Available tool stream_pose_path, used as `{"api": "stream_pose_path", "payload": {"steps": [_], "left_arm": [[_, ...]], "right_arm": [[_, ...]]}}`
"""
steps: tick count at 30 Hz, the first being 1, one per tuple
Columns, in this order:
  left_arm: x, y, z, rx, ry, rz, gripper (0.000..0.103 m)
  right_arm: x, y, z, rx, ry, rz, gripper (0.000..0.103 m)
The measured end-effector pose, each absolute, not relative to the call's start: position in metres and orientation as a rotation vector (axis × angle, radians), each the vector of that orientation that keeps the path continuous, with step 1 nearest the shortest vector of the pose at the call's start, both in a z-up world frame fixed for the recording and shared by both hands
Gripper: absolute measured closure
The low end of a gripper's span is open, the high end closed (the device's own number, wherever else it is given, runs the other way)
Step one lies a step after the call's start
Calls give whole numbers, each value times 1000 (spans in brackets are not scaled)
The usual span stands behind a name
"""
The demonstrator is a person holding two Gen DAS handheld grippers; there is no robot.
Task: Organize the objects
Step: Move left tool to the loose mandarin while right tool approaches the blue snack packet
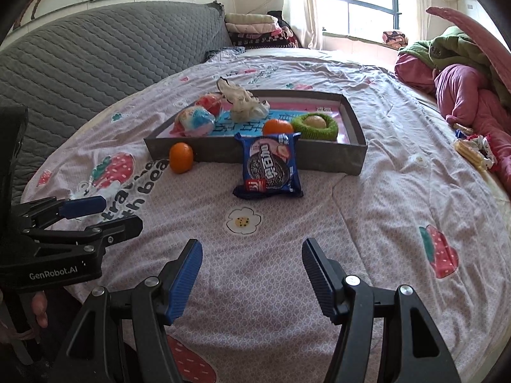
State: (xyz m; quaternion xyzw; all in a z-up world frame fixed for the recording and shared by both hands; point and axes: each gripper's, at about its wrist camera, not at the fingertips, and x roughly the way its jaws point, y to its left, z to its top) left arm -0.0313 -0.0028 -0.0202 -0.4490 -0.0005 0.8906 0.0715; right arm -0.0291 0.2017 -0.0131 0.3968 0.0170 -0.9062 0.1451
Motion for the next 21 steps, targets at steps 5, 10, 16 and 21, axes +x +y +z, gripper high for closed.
{"api": "stream_pose_path", "payload": {"steps": [5,10,16,21], "left_arm": [[-37,-1,-32,-1375,-6,2653,29],[-42,0,-37,-1375,-4,2643,29],[-49,1,-40,-1374,-4,2640,29],[-54,2,-41,-1374,-2,2644,29]], "right_arm": [[-37,201,-20,1165,40,-2610,39],[-44,202,-26,1180,28,-2612,38],[-51,204,-31,1193,18,-2616,38],[-56,204,-35,1203,15,-2617,38]]}}
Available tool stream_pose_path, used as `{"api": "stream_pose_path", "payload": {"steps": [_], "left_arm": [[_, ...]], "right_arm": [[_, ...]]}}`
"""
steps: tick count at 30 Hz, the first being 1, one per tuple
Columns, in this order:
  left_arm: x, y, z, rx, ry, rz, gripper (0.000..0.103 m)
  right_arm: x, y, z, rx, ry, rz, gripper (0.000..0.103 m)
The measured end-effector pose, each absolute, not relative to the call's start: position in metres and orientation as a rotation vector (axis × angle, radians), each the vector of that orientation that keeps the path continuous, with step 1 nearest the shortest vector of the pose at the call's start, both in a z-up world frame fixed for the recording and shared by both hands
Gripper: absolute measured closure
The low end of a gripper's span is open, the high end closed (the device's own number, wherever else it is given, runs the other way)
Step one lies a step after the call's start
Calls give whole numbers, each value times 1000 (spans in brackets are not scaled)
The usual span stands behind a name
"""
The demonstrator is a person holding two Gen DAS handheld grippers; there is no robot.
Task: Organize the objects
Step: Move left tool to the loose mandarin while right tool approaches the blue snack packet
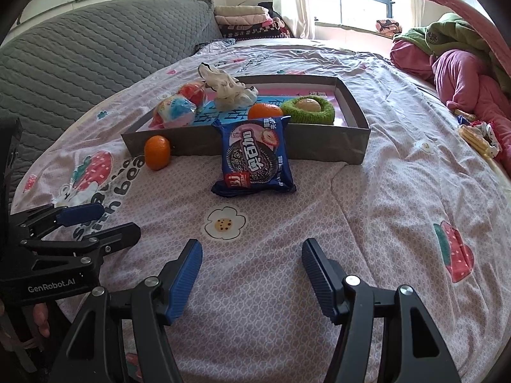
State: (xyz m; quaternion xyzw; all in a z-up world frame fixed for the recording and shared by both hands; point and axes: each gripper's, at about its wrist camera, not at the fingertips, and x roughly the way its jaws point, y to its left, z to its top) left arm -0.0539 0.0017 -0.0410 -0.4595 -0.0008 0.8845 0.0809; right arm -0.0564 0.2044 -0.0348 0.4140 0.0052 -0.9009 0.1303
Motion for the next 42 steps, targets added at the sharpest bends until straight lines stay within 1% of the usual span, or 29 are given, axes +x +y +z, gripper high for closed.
{"api": "stream_pose_path", "payload": {"steps": [21,26,42], "left_arm": [[-78,3,-49,-1375,-31,2630,29],[-83,4,-51,-1376,-24,2633,28],[-96,6,-52,-1375,-18,2638,28]], "right_arm": [[-75,207,-44,1215,6,-2633,38],[-80,204,-45,1219,18,-2622,28],[-96,198,-48,1222,58,-2639,22]]}}
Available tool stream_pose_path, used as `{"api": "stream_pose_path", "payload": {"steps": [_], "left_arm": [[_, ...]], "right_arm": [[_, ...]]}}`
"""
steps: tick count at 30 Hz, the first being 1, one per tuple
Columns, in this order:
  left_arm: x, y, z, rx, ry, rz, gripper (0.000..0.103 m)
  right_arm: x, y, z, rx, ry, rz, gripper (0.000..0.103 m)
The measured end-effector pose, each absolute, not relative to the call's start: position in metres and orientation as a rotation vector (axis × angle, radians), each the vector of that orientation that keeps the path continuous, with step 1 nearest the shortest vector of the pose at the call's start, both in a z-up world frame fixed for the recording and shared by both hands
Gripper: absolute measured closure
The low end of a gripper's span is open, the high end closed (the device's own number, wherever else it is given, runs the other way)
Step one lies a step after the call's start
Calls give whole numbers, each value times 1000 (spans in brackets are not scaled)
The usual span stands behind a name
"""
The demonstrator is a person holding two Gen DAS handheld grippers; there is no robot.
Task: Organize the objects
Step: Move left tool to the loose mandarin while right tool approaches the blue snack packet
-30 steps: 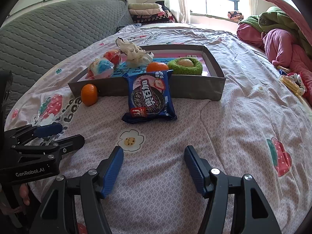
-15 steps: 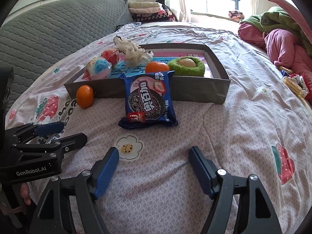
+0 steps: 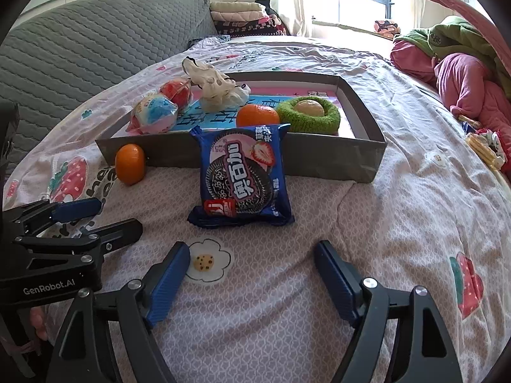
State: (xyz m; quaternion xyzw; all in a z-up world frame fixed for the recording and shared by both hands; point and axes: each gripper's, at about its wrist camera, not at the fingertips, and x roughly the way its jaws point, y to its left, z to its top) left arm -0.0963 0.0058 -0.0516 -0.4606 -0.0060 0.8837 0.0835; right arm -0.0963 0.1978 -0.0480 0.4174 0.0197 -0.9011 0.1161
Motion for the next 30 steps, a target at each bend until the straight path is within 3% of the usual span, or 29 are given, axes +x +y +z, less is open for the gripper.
{"api": "stream_pose_path", "payload": {"steps": [5,30], "left_arm": [[-101,6,-52,-1376,-17,2635,28],[-132,6,-48,-1379,-40,2634,27]], "right_arm": [[-101,196,-49,1226,58,-2633,18],[-134,199,-43,1231,-15,-2632,17]]}}
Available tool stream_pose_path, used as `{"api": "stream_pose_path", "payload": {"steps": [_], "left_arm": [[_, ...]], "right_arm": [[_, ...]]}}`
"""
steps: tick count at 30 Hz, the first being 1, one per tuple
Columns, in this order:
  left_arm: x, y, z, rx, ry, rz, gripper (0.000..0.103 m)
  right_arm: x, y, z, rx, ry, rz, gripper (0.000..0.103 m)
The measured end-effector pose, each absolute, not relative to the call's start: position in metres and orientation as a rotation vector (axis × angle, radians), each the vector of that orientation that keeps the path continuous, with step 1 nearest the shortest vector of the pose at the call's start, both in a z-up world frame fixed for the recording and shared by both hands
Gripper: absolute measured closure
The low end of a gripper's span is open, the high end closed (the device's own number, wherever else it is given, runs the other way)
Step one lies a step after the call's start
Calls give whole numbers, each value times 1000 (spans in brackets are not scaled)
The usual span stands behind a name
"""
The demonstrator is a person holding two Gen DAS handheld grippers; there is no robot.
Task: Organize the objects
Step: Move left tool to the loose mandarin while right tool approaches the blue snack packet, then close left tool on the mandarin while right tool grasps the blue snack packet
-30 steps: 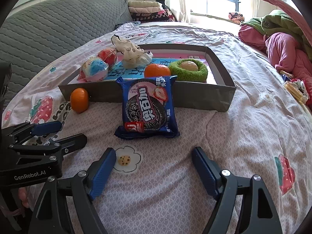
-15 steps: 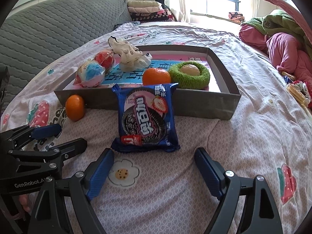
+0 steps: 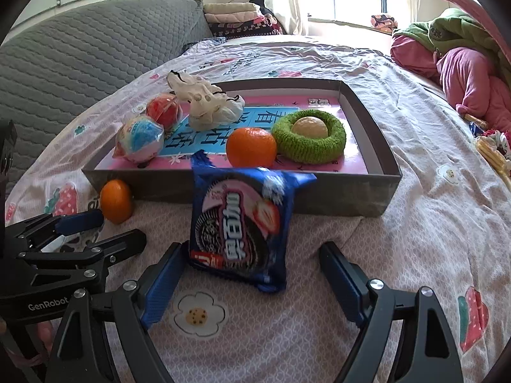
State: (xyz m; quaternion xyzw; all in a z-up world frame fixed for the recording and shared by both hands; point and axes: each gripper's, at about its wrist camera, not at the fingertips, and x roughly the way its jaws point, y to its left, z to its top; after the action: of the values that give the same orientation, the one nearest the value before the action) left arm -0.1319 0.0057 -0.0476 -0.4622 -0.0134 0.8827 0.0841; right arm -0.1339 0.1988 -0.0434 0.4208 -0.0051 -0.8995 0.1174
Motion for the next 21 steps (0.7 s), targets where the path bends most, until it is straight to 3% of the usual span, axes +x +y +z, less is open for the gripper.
{"api": "stream_pose_path", "payload": {"steps": [21], "left_arm": [[-153,4,-44,-1375,-61,2663,27]], "right_arm": [[-155,202,-39,1235,-91,-2671,17]]}}
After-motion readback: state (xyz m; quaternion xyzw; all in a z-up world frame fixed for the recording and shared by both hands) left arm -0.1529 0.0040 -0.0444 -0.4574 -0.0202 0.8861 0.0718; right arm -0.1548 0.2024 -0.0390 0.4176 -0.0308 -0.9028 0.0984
